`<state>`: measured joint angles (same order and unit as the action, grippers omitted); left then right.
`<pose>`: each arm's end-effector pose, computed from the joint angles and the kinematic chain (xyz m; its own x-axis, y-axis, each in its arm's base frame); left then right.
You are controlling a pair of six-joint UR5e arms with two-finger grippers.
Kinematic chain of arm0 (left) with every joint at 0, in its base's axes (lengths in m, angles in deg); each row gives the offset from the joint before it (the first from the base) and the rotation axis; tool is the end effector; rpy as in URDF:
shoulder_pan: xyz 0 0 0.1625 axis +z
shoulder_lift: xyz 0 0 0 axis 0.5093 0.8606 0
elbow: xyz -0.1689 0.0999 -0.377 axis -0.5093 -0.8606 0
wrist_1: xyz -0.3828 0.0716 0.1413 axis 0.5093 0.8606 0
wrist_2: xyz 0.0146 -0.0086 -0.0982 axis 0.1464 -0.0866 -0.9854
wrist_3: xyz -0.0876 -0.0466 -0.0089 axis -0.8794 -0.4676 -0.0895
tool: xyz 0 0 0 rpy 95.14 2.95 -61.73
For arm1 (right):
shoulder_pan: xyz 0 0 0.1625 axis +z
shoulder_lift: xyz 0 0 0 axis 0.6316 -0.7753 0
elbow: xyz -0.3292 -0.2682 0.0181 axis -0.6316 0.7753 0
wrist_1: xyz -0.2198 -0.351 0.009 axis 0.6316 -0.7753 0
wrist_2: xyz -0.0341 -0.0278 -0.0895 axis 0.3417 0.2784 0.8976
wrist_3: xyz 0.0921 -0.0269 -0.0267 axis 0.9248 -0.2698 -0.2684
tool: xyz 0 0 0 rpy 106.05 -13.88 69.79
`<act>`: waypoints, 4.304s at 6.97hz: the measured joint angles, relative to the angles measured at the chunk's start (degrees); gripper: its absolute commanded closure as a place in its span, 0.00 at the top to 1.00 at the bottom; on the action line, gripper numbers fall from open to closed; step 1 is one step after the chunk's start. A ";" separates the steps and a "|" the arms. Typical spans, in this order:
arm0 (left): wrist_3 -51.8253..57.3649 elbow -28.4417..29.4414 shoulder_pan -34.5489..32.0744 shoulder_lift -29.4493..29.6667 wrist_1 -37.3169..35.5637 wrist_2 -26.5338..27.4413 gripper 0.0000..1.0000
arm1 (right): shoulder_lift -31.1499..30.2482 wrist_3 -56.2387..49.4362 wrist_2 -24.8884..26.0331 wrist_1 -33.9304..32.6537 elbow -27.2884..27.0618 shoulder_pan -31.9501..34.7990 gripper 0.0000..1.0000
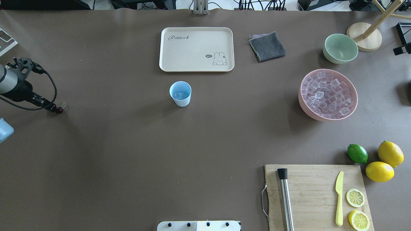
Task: Put ice and cherries in cup
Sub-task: 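Reach the left gripper to the dark red cherries and grasp their stems, then lift the cherries with the left gripper and carry them toward the blue cup, then lower the cherries into the blue cup and open the left gripper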
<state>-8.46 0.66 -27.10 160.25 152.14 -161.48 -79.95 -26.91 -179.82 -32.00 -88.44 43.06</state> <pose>0.2480 -0.5230 0.5911 0.5953 0.4129 -0.6893 -0.2678 0.9108 0.3143 -0.0218 -0.5631 0.5167 0.5460 -0.4678 0.6950 0.0198 0.8366 0.5475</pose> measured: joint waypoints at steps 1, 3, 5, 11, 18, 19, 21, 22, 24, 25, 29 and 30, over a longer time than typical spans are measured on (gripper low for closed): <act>-0.02 -0.05 0.03 -0.09 0.03 0.00 0.54 | -0.24 0.01 0.01 0.48 0.00 0.03 1.00; -0.08 -0.34 0.06 0.00 0.06 -0.06 0.52 | -0.31 0.05 0.02 0.88 0.05 0.03 1.00; -0.09 -0.21 0.18 0.18 0.04 -0.03 0.52 | -0.21 0.05 0.02 0.94 0.04 0.03 1.00; -0.11 -0.37 1.44 0.88 -0.17 -0.44 0.00 | -0.11 0.08 0.37 0.96 -0.07 0.03 1.00; -1.96 -5.72 -2.29 9.54 -0.83 -0.70 0.00 | -1.73 0.15 -0.41 1.26 0.36 0.04 1.00; -4.47 -6.15 -2.51 12.63 -0.68 -0.77 0.00 | -1.77 0.16 -0.49 1.18 0.46 -0.03 1.00; -10.16 -7.79 -1.66 18.67 -0.35 -0.86 0.00 | -1.99 0.16 -0.54 1.08 0.63 -0.30 1.00; -11.97 -8.79 -0.50 20.83 -0.24 -0.83 0.00 | -2.07 0.17 -0.51 1.02 0.73 -0.56 1.00; -14.97 -10.05 2.81 24.44 -0.27 0.34 0.00 | -2.17 0.20 -0.76 1.08 0.73 -0.80 1.00; -15.81 -10.09 5.55 25.72 -0.26 3.00 0.00 | -2.26 0.17 -0.82 1.10 0.73 -0.83 1.00; -18.17 -5.74 14.71 30.86 0.11 15.12 0.00 | -2.42 0.08 -0.86 1.19 0.79 -0.84 1.00; -18.01 -4.73 15.38 30.96 0.87 15.99 0.00 | -2.42 0.08 -0.84 1.20 0.82 -0.84 1.00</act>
<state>-26.47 -4.07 -11.71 191.21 153.01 -145.50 -82.37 -26.83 -180.66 -30.80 -87.62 42.22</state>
